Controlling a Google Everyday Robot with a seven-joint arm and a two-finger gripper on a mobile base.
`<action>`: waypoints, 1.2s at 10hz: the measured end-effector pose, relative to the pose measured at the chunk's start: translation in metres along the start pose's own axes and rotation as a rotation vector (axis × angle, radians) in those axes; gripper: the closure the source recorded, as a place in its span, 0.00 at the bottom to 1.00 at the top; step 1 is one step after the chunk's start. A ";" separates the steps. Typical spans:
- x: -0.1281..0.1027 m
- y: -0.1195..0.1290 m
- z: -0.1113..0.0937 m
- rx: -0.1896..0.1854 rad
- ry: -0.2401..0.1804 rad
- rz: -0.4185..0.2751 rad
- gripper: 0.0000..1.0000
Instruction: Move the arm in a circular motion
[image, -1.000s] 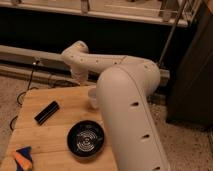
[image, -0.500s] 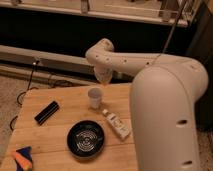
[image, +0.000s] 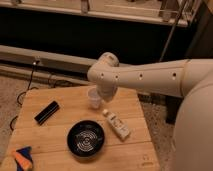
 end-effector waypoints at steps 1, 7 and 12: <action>0.008 0.029 0.001 -0.029 -0.004 -0.037 1.00; -0.064 0.193 0.008 -0.207 -0.097 -0.385 1.00; -0.197 0.197 0.037 -0.170 -0.179 -0.554 1.00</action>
